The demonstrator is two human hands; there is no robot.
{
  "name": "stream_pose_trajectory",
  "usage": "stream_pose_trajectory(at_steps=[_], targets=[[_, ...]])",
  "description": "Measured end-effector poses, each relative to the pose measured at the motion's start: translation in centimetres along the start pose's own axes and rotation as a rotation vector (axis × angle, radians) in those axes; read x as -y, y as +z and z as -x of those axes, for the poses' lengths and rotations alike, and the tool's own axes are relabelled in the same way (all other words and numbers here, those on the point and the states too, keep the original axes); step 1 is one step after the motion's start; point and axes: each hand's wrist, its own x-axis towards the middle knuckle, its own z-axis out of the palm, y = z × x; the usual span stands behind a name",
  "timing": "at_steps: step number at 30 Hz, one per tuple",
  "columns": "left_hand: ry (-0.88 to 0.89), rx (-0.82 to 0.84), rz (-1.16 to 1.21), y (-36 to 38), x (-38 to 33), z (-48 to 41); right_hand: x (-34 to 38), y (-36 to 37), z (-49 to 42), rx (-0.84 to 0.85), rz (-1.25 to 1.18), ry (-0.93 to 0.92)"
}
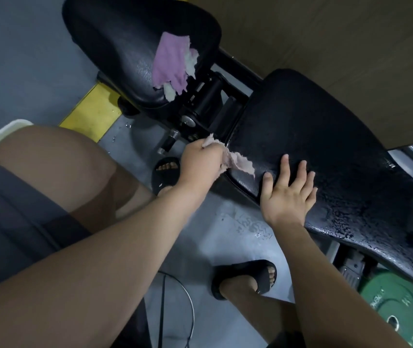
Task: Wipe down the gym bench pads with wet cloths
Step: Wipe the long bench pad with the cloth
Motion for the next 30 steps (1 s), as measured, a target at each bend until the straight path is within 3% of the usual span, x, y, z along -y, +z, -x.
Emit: stream_pose_trajectory(at_steps=[6, 10, 16, 19, 22, 26, 30], targets=[[0.131, -0.056, -0.368, -0.3, 1.4, -1.8, -0.1, 0.0, -0.4, 0.038, 0.024, -0.002], [0.273, -0.120, -0.491, 0.1, 1.8, -1.2, 0.3, -1.0, -0.6, 0.073, 0.022, 0.010], [0.341, -0.058, -0.580, 2.2, 3.3, -1.0, 3.6, 0.2, -1.7, -0.165, -0.091, -0.095], [0.348, -0.175, -0.561, 2.2, 3.5, -1.9, 3.8, 1.5, -1.5, -0.266, -0.072, -0.080], [0.235, -0.209, -0.453, 1.6, 3.9, -2.4, 3.7, 1.8, -1.6, -0.342, -0.043, -0.087], [0.098, -0.116, -0.208, 1.6, 5.0, -2.0, 3.7, 2.7, -1.8, -0.449, -0.030, -0.099], [0.039, -0.135, -0.072, 2.1, 5.6, -0.6, 3.5, 3.1, -1.9, -0.494, -0.019, -0.106]])
